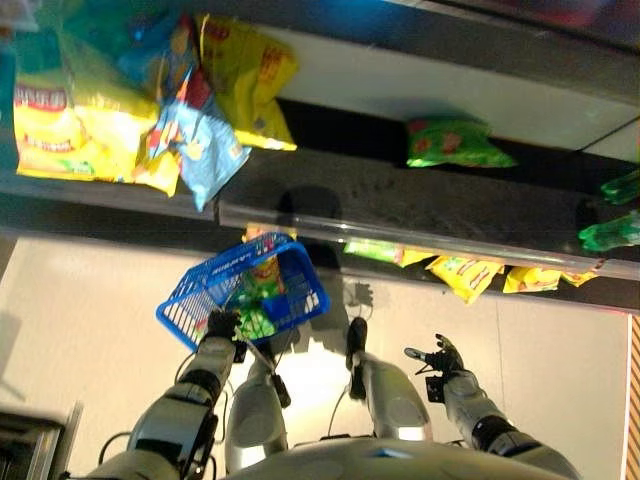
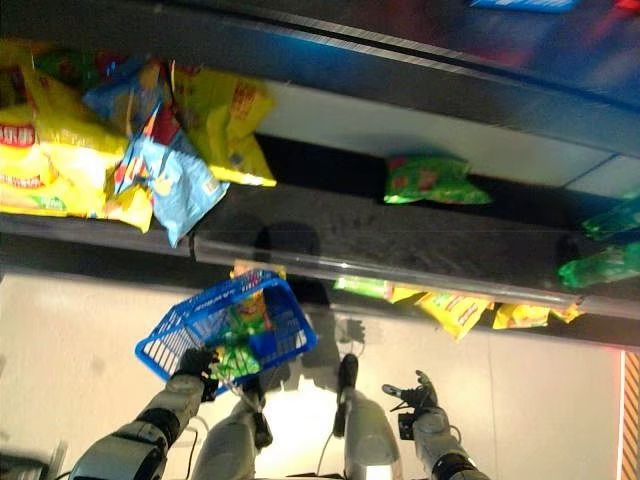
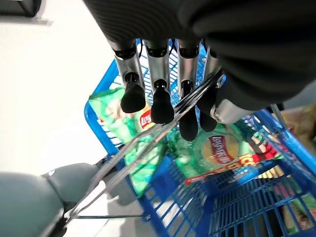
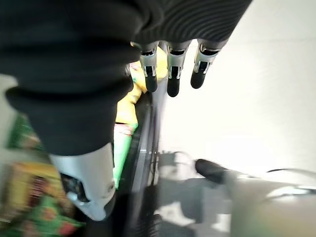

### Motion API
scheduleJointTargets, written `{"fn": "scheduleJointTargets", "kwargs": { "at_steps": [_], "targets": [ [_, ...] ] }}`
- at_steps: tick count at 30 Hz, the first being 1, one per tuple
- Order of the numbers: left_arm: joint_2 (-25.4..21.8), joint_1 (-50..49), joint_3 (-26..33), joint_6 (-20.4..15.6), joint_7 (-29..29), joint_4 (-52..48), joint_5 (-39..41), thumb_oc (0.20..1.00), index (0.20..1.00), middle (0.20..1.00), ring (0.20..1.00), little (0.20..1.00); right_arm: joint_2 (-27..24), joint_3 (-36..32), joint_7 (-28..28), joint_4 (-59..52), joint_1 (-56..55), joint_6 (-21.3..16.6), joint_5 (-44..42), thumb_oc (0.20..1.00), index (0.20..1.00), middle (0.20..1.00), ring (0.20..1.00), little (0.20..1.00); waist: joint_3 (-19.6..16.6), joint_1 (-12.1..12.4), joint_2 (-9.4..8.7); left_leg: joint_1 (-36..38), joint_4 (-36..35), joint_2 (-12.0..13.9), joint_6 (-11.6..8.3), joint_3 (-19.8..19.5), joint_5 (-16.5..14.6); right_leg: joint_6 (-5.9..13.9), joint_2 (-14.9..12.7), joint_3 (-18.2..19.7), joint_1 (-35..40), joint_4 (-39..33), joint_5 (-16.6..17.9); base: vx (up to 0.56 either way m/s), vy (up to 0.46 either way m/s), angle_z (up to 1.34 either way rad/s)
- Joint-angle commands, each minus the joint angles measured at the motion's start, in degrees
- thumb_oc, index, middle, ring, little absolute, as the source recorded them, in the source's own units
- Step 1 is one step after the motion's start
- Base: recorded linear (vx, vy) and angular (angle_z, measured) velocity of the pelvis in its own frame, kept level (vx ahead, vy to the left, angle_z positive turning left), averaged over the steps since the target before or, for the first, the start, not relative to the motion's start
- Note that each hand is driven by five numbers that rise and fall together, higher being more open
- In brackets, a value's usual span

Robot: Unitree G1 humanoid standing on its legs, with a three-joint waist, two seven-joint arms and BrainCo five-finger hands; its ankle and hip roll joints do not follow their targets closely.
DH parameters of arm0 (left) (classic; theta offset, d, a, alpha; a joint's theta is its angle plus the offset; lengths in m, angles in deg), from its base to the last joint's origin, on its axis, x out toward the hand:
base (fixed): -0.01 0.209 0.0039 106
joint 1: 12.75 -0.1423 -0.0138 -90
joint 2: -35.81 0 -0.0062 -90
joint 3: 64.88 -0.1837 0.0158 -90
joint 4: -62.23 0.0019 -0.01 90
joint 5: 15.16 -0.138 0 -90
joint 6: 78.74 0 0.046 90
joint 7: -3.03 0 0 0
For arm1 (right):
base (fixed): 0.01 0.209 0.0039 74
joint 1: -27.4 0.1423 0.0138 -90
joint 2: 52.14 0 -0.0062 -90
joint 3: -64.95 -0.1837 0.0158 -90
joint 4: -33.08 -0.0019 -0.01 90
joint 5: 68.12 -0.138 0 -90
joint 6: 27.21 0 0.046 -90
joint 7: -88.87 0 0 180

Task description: Pick up the snacks into the basket

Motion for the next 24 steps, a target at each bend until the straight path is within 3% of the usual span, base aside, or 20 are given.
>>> {"fn": "scheduleJointTargets", "kwargs": {
  "at_steps": [1,7,9,18,24],
  "targets": [
    [-1.61,-7.77,-1.79,2.31,-0.14,7.37,-0.09,0.200,0.200,0.200,0.200,0.200,-1.44,-3.22,-1.22,0.82,-0.70,-0.39,-0.35,1.000,1.000,1.000,1.000,1.000,-2.53,2.41,1.46,-1.64,1.54,-1.59,1.07,-2.32,-2.69,2.71,1.33,-0.96,0.14,7.32,-7.67,0.07,-0.176,0.02],
    [-0.78,-9.24,-1.93,1.74,-1.67,7.63,-0.15,0.200,0.200,0.200,0.200,0.200,-1.95,-4.94,-2.02,8.32,-3.09,0.67,1.01,1.000,1.000,1.000,1.000,1.000,-5.78,2.65,1.60,-1.90,1.26,-0.62,-0.69,-5.27,0.00,2.06,2.98,-1.84,3.49,3.68,-7.56,0.02,-0.118,0.23],
    [-0.31,-8.97,-1.75,0.85,-2.98,7.54,2.13,0.200,0.200,0.200,0.200,0.200,-2.28,-5.20,-2.79,13.12,-2.98,1.50,1.78,1.000,1.000,1.000,1.000,1.000,-6.69,3.59,1.36,-2.30,1.39,-2.52,-0.64,-12.80,-0.94,1.81,3.19,-0.87,4.09,2.79,-7.21,-0.03,-0.066,0.14],
    [1.25,-9.20,-4.82,0.02,-7.68,7.67,1.46,0.200,0.200,0.200,0.200,0.200,-1.75,-10.03,-5.01,24.97,-4.75,5.02,2.00,1.000,1.000,1.000,1.000,1.000,-12.29,1.52,3.08,2.11,0.41,-3.38,-0.02,-11.24,-3.23,2.65,1.77,-0.35,6.83,2.05,-6.77,0.07,0.036,-0.03],
    [1.59,-9.10,-7.39,0.25,-8.72,7.32,-0.90,0.200,0.200,0.200,0.200,0.200,-0.62,-9.24,-5.89,25.31,-4.61,5.61,2.68,1.000,1.000,1.000,1.000,1.000,-14.46,1.19,2.84,4.50,0.03,-3.70,0.35,-10.75,-4.55,2.73,1.36,0.47,8.30,2.33,-7.14,0.06,0.032,-0.10]
  ]
}}
